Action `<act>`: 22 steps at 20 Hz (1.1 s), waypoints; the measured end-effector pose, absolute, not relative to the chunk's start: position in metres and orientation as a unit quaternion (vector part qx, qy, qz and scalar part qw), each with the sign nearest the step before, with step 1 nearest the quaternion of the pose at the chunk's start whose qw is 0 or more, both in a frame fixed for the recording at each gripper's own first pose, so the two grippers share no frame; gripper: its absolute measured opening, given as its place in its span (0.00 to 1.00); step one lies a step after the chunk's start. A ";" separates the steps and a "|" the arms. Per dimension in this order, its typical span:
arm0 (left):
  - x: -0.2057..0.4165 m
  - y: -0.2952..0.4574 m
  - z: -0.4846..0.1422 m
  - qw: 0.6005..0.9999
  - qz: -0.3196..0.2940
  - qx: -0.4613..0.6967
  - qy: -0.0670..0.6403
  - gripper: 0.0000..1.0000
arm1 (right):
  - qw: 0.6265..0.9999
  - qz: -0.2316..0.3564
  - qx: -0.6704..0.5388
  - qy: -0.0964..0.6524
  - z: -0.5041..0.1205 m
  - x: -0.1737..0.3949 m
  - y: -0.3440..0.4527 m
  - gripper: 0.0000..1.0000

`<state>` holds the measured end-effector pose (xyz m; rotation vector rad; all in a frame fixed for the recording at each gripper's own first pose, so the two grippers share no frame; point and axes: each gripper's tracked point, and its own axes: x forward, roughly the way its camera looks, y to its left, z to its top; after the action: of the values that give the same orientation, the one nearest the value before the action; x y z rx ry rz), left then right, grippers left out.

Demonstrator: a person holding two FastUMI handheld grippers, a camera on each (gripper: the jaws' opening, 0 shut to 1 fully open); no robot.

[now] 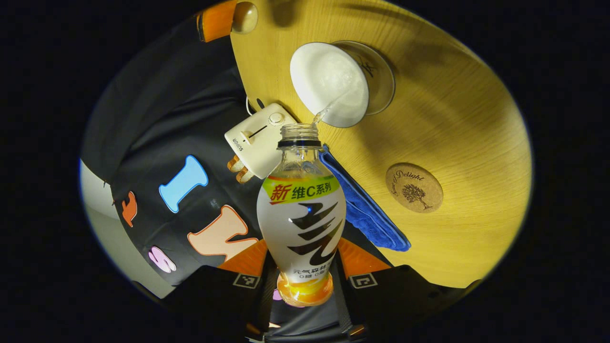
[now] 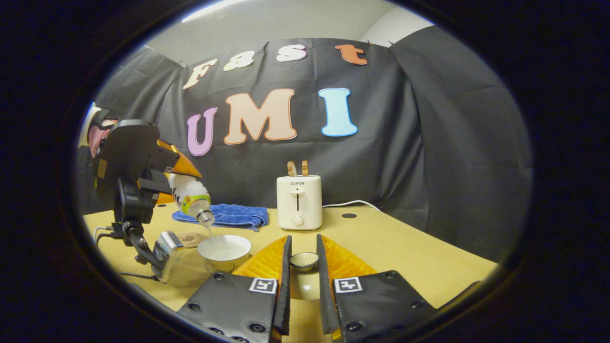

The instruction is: Open the teacup lid with one hand, grasp the water bottle and pour water into the teacup with the other hand; after pouring, place the water bottle on the coaster and then close the teacup lid.

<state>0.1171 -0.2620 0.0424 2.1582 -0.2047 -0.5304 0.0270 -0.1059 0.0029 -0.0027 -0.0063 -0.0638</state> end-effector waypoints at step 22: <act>0.101 -0.232 0.032 0.937 -0.269 0.221 -0.014 0.52 | 1.000 -0.031 -0.002 -0.003 0.003 0.027 -0.106 0.28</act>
<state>0.1009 -0.2318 0.0317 0.4512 -0.0294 -0.5494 0.0274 -0.1063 0.0030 -0.0036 -0.0063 -0.0627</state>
